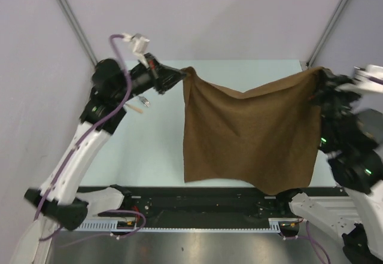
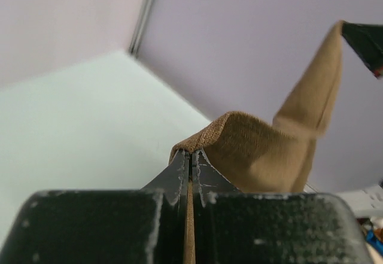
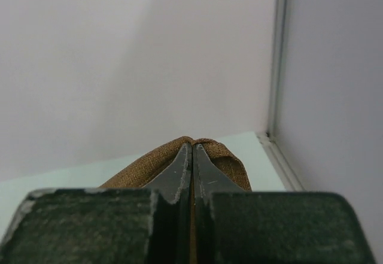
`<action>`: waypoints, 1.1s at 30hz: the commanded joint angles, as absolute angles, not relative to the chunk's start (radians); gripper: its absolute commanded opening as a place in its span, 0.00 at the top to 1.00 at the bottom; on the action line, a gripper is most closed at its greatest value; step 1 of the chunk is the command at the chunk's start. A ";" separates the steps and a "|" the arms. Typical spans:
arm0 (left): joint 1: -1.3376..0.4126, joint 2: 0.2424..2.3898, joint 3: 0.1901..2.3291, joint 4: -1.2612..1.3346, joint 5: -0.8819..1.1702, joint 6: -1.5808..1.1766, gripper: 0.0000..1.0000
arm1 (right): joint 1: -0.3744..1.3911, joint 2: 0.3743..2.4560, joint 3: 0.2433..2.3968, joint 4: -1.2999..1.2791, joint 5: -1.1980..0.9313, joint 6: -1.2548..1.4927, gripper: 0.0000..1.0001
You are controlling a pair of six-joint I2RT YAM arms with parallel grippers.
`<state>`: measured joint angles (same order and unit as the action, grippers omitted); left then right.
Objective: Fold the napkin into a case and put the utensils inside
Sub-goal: Flatten out the crumpled napkin at the center of the board.
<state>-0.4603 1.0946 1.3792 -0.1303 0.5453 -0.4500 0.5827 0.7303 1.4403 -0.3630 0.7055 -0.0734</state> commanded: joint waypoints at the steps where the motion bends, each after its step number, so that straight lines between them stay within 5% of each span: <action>1: -0.439 1.351 1.529 -0.334 0.425 -0.535 1.00 | 0.470 0.879 1.315 -0.154 0.792 -0.163 1.00; 6: -0.364 1.641 1.597 -0.318 0.492 -0.627 1.00 | 0.058 1.093 1.278 -0.175 0.398 0.101 1.00; 10: -0.353 1.863 1.713 -0.333 0.442 -0.611 1.00 | -0.070 1.311 1.276 -0.124 0.261 0.179 1.00; 19: -0.324 2.446 2.270 -0.459 0.344 -0.575 1.00 | -0.130 1.873 1.535 -0.137 0.094 0.205 1.00; 29: -0.281 2.528 2.275 -0.278 0.327 -0.620 0.99 | -0.155 2.149 1.776 -0.190 0.045 0.232 0.98; 32: -0.281 2.526 2.293 -0.174 0.255 -0.594 0.92 | -0.164 2.253 1.935 -0.216 0.040 0.293 0.95; 33: -0.281 2.539 2.316 -0.157 0.233 -0.582 0.82 | -0.164 2.281 1.984 -0.212 0.037 0.308 0.95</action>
<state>-0.2909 2.5706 2.2219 -0.3199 0.3470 -0.6102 -0.1345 2.1860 1.7996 -0.2264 0.0322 0.2375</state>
